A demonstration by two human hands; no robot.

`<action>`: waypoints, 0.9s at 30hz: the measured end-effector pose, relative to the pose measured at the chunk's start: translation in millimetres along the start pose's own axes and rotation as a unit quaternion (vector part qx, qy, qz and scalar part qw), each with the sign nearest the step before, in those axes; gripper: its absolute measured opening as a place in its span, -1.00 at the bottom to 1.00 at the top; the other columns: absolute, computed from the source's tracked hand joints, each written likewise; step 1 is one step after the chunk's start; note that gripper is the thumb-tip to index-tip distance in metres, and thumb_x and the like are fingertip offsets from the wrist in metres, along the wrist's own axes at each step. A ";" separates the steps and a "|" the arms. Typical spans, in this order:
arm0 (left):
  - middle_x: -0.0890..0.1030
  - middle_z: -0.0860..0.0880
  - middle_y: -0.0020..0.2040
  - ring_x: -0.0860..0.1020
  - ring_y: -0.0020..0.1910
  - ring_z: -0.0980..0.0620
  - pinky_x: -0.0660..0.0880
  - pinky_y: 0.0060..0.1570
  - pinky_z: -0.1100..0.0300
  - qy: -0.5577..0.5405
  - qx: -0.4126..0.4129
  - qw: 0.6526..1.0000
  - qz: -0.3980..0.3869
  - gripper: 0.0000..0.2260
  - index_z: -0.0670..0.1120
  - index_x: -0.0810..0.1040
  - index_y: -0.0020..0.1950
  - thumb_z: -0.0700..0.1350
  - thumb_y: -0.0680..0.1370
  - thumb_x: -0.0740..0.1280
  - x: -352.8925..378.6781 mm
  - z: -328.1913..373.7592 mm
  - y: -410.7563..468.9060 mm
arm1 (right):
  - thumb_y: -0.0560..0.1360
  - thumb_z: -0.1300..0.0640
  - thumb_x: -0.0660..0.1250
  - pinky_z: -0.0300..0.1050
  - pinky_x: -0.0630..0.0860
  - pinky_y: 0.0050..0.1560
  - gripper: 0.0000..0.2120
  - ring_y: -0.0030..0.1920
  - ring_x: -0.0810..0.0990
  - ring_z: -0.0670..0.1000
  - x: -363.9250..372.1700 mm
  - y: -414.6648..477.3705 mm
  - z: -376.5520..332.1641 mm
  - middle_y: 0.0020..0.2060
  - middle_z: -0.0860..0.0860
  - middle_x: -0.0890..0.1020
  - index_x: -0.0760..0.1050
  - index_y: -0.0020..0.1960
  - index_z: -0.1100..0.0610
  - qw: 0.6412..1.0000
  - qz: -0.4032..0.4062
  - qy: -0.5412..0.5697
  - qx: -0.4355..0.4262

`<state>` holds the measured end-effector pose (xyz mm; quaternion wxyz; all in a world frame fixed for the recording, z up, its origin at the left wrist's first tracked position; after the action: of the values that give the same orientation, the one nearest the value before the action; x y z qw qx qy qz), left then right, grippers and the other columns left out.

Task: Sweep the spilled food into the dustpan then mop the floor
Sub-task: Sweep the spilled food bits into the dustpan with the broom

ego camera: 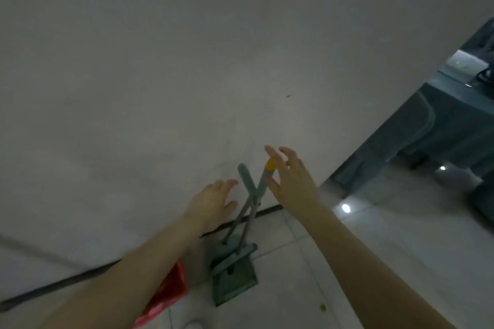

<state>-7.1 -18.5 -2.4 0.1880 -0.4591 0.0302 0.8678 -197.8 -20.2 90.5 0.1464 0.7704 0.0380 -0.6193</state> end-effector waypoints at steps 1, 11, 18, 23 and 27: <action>0.40 -0.04 0.37 0.42 0.29 -0.07 0.45 0.23 0.01 0.006 0.008 1.000 -0.014 -0.51 0.07 0.15 0.52 0.06 0.61 0.18 5.9 -1.7 13.1 | 0.57 0.01 0.30 0.11 0.57 0.09 -0.46 0.20 0.48 0.14 7.2 10.0 2.3 0.39 0.07 0.34 0.23 0.50 -0.04 1.000 -0.006 0.022 0.013; 0.38 -0.12 0.43 0.30 0.43 -0.19 0.40 0.31 -0.17 0.135 0.170 0.975 -0.049 -0.48 0.00 0.34 0.45 0.13 0.52 0.25 77.9 17.3 110.9 | 0.61 0.14 0.25 0.04 0.57 -0.14 -0.86 -0.21 0.55 0.07 9.3 6.1 44.2 -0.13 0.04 0.57 0.38 0.15 0.10 0.984 -0.015 0.123 0.128; 0.62 -0.09 -0.02 0.56 0.10 -0.16 0.31 0.31 -0.31 0.262 0.386 0.883 -0.046 -0.62 -0.05 0.62 -0.03 0.18 0.47 0.16 116.5 81.4 144.2 | 0.53 0.16 0.37 -0.05 0.58 -0.17 -0.85 -0.24 0.55 -0.01 -30.5 -55.5 95.4 -0.18 -0.01 0.56 0.45 0.06 0.13 0.969 0.023 0.115 0.217; 0.54 -0.10 -0.23 0.54 -0.20 -0.15 0.46 -0.02 -0.10 0.264 0.463 0.845 -0.045 -0.65 -0.06 0.56 -0.13 0.20 0.45 0.20 142.8 132.2 132.5 | 0.35 0.06 0.55 -0.01 0.52 -0.33 -0.76 -0.26 0.49 0.02 -62.0 -104.7 121.4 -0.34 -0.04 0.54 0.53 -0.12 0.12 0.969 -0.005 -0.012 0.247; 0.52 -0.10 -0.33 0.52 -0.32 -0.12 0.43 -0.22 0.05 0.283 0.510 0.811 -0.044 -0.67 -0.06 0.57 -0.17 0.20 0.36 0.41 162.7 157.4 116.0 | 0.28 -0.03 0.58 -0.08 0.50 -0.38 -0.75 -0.28 0.51 0.03 -83.5 -136.4 128.9 -0.39 -0.04 0.57 0.60 -0.19 0.07 0.965 -0.063 -0.111 0.230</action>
<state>-254.4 -42.2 -57.1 0.4160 -0.5230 0.5006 0.5503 -371.3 85.1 122.3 -0.0704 0.7059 -0.0735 -0.7010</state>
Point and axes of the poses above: each hand's wrist, its own y-axis towards the middle knuckle, its own x-axis out of the palm, z = x × y, the point moved 2 cm from there along y, towards the middle knuckle
